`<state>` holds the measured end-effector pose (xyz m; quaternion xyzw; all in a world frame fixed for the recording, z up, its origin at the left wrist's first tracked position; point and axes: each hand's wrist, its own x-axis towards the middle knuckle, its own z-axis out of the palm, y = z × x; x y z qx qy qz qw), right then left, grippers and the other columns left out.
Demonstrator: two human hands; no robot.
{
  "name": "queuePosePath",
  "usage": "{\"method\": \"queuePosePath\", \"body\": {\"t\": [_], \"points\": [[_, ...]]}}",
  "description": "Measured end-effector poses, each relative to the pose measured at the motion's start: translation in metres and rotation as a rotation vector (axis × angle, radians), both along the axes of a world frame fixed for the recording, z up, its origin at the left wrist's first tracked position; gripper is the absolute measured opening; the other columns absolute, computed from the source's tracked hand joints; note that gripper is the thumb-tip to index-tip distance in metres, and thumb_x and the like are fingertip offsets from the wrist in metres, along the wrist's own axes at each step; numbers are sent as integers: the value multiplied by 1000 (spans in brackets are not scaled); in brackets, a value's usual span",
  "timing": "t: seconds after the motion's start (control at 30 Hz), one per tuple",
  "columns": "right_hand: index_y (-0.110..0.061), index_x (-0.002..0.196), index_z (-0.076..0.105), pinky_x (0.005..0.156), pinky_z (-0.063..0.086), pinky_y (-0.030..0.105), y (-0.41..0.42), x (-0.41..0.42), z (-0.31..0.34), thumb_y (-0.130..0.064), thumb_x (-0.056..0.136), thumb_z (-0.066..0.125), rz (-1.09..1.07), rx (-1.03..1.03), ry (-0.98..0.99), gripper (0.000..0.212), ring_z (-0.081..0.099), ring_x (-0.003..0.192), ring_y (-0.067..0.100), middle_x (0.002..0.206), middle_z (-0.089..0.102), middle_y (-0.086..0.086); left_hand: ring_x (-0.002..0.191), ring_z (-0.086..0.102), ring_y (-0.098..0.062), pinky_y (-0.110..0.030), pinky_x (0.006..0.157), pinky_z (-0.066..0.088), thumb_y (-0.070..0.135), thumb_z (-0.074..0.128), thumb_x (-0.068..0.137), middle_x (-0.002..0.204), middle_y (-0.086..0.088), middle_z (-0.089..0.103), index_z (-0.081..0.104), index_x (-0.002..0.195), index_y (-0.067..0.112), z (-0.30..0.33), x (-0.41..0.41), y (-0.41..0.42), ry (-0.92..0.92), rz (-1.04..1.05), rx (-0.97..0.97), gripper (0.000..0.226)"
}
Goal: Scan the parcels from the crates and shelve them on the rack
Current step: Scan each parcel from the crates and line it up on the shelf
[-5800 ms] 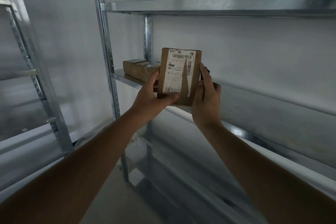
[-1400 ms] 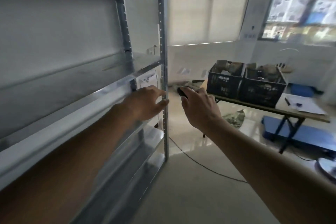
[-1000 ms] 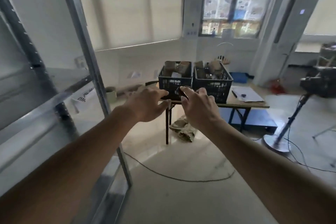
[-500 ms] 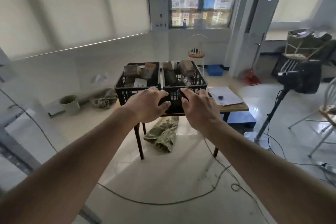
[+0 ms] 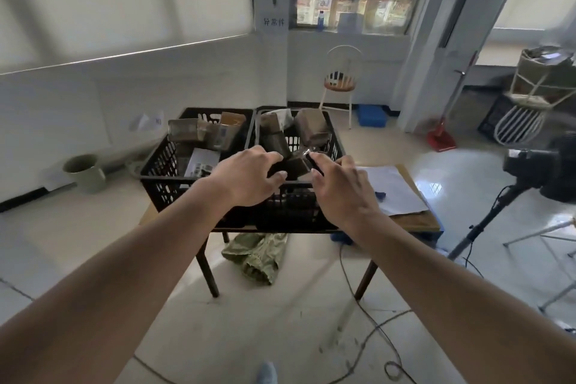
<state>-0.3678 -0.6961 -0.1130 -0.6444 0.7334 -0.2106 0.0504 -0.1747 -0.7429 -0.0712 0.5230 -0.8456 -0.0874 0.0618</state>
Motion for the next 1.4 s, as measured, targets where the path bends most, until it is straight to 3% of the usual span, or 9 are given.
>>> {"method": "queuePosePath", "body": {"t": [0.3,0.57,0.8,0.97,1.13,1.3,1.4], "points": [[-45,157,39,95,54,53,-178,-20,-35,-46,111,39,-29,106,10,47,56,116,38,137,49,13,144,48,-28,-49,112,46,53,48,108,159,-5,46,41,161,26,-40,-21,-197,-5,7,77,60],[-44,157,41,92,53,49,-303,-37,-64,-46,111,39,-11,157,10,46,58,113,39,137,51,13,134,56,-32,-50,105,51,51,51,107,146,-9,52,46,152,22,-81,-44,-319,-74,43,178,55],[-42,158,40,92,51,50,-394,-66,-97,-45,111,39,75,210,-44,46,57,115,42,135,50,12,139,49,-38,-54,109,48,47,54,106,154,-15,39,29,160,20,-114,-81,-403,-93,182,226,66],[-42,158,39,87,51,46,-446,-90,-116,-46,112,39,130,229,-76,46,58,112,39,133,51,12,142,42,-44,-57,113,43,43,57,105,155,-20,32,18,165,23,-139,-104,-455,-64,294,242,75],[-43,157,38,82,52,42,-477,-105,-127,-47,112,37,146,259,-105,46,57,109,36,131,50,11,143,41,-48,-59,113,40,58,54,104,161,-25,26,6,169,30,-150,-111,-498,-29,440,271,85],[-42,157,39,86,59,45,-491,-114,-131,-46,112,39,127,267,-140,45,56,104,30,130,50,8,131,53,-47,-56,110,47,57,55,105,156,-27,35,17,167,39,-162,-113,-523,24,450,341,75],[-42,156,40,85,59,46,-494,-116,-132,-46,111,39,110,267,-128,45,56,103,30,128,50,8,126,54,-49,-56,110,49,52,58,105,155,-27,30,21,164,47,-168,-112,-529,49,448,348,70]]}}
